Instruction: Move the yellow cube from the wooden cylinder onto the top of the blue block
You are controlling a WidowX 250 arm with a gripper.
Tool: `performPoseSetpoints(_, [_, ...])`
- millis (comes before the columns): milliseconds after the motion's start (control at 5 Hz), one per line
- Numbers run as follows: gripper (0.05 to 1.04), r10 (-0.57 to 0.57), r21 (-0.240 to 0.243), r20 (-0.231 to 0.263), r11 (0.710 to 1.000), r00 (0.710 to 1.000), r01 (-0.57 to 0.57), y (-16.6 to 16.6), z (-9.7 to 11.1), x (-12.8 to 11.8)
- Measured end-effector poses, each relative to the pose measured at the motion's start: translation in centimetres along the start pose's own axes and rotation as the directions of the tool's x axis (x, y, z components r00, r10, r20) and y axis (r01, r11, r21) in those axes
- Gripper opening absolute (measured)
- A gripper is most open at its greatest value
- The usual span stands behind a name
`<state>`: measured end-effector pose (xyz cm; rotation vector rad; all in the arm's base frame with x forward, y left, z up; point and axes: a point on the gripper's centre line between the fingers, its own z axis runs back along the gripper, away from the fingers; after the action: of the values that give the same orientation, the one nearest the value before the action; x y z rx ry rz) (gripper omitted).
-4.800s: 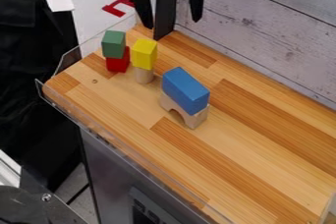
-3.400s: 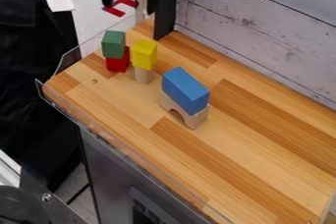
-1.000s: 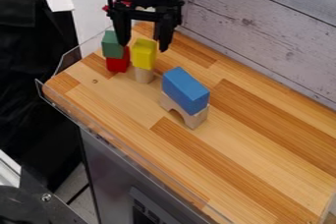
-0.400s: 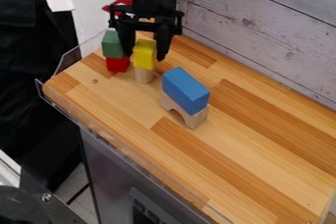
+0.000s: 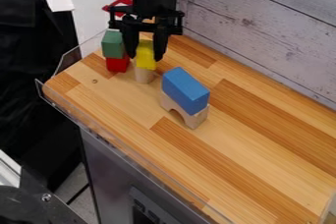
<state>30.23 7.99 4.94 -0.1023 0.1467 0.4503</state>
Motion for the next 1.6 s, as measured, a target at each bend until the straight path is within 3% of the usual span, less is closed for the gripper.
performPoseSetpoints(200, [0.545,-0.043,0.024,0.063,0.999,0.997,0.041,-0.8,2.6,-0.2])
performPoseSetpoints(400, [0.545,-0.165,0.028,0.114,0.986,0.980,0.163,-3.2,5.6,-1.5])
performPoseSetpoints(600, [0.545,-0.206,-0.013,0.168,0.977,0.964,0.211,-3.8,6.3,-3.6])
performPoseSetpoints(1000, [0.545,-0.211,-0.069,0.102,0.973,0.972,0.219,-3.7,4.7,-7.3])
performPoseSetpoints(1400, [0.545,-0.310,-0.057,0.071,0.948,0.948,0.314,-6.0,3.2,-7.4])
performPoseSetpoints(1600, [0.545,-0.363,-0.041,0.064,0.930,0.930,0.365,-7.3,3.4,-7.3])
